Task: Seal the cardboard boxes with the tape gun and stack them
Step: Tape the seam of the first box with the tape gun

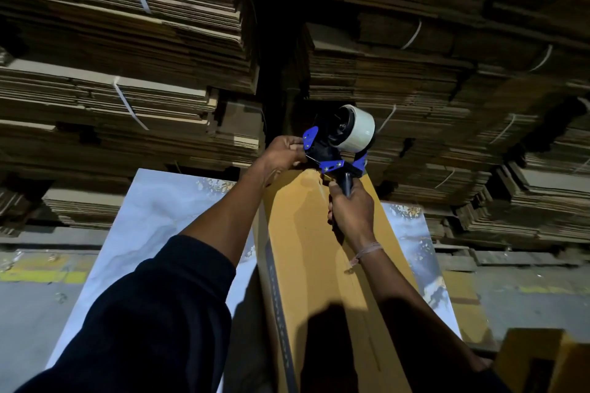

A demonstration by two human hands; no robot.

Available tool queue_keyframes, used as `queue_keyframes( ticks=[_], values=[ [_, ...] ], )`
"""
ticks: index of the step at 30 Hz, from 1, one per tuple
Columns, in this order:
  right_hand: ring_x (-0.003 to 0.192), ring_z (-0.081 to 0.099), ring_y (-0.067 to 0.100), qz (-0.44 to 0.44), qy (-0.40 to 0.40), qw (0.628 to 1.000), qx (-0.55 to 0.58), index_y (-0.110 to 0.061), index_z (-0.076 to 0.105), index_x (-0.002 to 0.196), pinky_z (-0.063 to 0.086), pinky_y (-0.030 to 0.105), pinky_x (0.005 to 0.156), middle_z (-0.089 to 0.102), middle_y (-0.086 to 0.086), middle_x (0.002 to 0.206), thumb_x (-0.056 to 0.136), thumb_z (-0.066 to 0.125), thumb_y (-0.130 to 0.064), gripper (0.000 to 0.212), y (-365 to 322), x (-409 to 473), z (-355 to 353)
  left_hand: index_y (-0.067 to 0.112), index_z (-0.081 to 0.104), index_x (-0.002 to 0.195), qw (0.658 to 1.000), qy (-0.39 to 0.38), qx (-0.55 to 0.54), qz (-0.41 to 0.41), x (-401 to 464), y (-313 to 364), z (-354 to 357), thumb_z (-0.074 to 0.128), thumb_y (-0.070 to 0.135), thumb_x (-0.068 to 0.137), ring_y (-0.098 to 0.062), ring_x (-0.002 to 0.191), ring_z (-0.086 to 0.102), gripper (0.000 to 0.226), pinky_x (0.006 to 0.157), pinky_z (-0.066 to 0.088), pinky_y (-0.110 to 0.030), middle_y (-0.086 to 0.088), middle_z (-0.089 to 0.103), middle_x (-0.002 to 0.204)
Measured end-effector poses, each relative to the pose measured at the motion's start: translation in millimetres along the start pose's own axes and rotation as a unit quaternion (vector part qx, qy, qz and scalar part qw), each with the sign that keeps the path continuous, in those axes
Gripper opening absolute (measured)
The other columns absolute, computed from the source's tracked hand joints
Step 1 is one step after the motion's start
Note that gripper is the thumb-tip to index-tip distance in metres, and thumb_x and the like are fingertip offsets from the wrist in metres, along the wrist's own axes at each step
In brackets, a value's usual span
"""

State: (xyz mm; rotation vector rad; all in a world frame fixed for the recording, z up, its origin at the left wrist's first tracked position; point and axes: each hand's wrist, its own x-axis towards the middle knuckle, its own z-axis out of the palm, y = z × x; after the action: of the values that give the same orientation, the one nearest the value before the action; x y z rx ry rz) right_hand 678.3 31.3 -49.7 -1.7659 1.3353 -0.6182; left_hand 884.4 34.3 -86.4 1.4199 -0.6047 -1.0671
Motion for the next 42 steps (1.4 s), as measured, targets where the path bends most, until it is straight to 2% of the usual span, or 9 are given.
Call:
queue_keyframes(
  ticks=[3, 9, 13, 18, 23, 32, 35, 39, 42],
  values=[
    [0.052, 0.065, 0.024, -0.001, 0.006, 1.000, -0.003, -0.025, 0.060, 0.114, 0.060, 0.045, 0.054, 0.068, 0.009, 0.072, 0.098, 0.061, -0.034, 0.018, 0.1, -1.3, 0.5, 0.009, 0.073, 0.115, 0.999, -0.008, 0.038, 0.019, -2.8, 1.7, -1.5, 0.060, -0.015, 0.087, -0.014, 0.084, 0.064, 0.039, 0.060, 0.048, -0.018, -0.010, 0.073, 0.101],
    [0.059, 0.069, 0.027, -0.018, 0.011, 0.999, -0.039, -0.031, 0.059, 0.111, 0.061, 0.051, 0.061, 0.069, 0.005, 0.073, 0.092, 0.058, -0.048, 0.025, 4.4, -0.6, 1.8, -0.002, 0.066, 0.110, 0.990, -0.034, 0.136, 0.019, 1.7, -2.5, -8.8, 0.060, -0.018, 0.087, -0.004, 0.067, 0.054, 0.029, 0.072, 0.049, -0.023, 0.011, 0.058, 0.067],
    [0.075, 0.068, 0.031, -0.038, 0.022, 0.997, -0.071, -0.031, 0.059, 0.115, 0.060, 0.049, 0.069, 0.068, 0.001, 0.082, 0.090, 0.057, -0.050, 0.031, 3.2, -4.0, 1.0, 0.001, 0.065, 0.103, 0.985, -0.064, 0.159, 0.035, -5.9, 1.0, -13.4, 0.061, -0.020, 0.085, -0.020, 0.084, 0.054, 0.028, 0.080, 0.052, -0.028, -0.007, 0.053, 0.083],
    [0.083, 0.062, 0.032, -0.053, 0.036, 0.993, -0.100, -0.020, 0.060, 0.121, 0.043, 0.036, 0.068, 0.065, 0.004, 0.087, 0.099, 0.062, -0.038, 0.029, -0.2, -3.6, -6.6, -0.006, 0.069, 0.112, 0.980, -0.066, 0.185, 0.042, -9.7, 5.0, -18.0, 0.062, -0.007, 0.095, -0.012, 0.089, 0.063, 0.019, 0.074, 0.052, -0.012, -0.015, 0.071, 0.100],
    [0.075, 0.069, 0.030, -0.021, 0.009, 0.998, -0.057, -0.036, 0.059, 0.118, 0.059, 0.047, 0.070, 0.069, 0.002, 0.080, 0.091, 0.058, -0.052, 0.031, 2.3, -4.8, -1.8, 0.004, 0.075, 0.107, 0.976, -0.081, 0.203, 0.020, -7.4, 3.7, -20.2, 0.066, 0.008, 0.085, -0.019, 0.095, 0.069, 0.023, 0.096, 0.056, -0.045, -0.018, 0.076, 0.109],
    [0.056, 0.061, 0.015, -0.018, -0.019, 0.999, 0.039, -0.030, 0.060, 0.131, 0.057, 0.043, 0.060, 0.065, 0.003, 0.069, 0.102, 0.062, -0.030, 0.029, 7.8, -7.9, -6.5, 0.014, 0.079, 0.100, 0.970, -0.092, 0.224, -0.016, -13.1, 11.6, -17.7, 0.062, 0.007, 0.097, -0.013, 0.084, 0.066, 0.019, 0.081, 0.050, -0.030, -0.002, 0.076, 0.093],
    [0.062, 0.065, 0.023, -0.032, -0.007, 0.999, 0.022, -0.034, 0.060, 0.127, 0.057, 0.045, 0.064, 0.068, 0.006, 0.074, 0.098, 0.061, -0.035, 0.029, 9.1, -7.0, -7.6, 0.020, 0.077, 0.090, 0.970, -0.103, 0.220, 0.000, -15.9, 12.3, -16.1, 0.060, 0.008, 0.100, -0.007, 0.079, 0.064, 0.023, 0.077, 0.050, -0.022, 0.004, 0.073, 0.086],
    [0.071, 0.067, 0.029, -0.048, 0.001, 0.999, 0.002, -0.035, 0.061, 0.123, 0.055, 0.043, 0.064, 0.069, 0.007, 0.078, 0.096, 0.062, -0.036, 0.027, 11.2, -9.5, -8.9, 0.009, 0.078, 0.100, 0.964, -0.105, 0.245, 0.010, -21.6, 14.9, -18.5, 0.060, 0.013, 0.102, -0.001, 0.078, 0.067, 0.018, 0.069, 0.049, -0.014, 0.004, 0.074, 0.089],
    [0.078, 0.064, 0.024, -0.073, 0.010, 0.997, -0.032, -0.028, 0.059, 0.133, 0.045, 0.033, 0.062, 0.068, 0.002, 0.085, 0.099, 0.064, -0.034, 0.035, 12.1, -13.3, -10.7, 0.022, 0.078, 0.091, 0.933, -0.115, 0.340, 0.028, -23.8, 16.7, -20.2, 0.067, 0.022, 0.095, -0.009, 0.085, 0.068, 0.011, 0.068, 0.045, -0.024, 0.006, 0.075, 0.091]
  ],
)
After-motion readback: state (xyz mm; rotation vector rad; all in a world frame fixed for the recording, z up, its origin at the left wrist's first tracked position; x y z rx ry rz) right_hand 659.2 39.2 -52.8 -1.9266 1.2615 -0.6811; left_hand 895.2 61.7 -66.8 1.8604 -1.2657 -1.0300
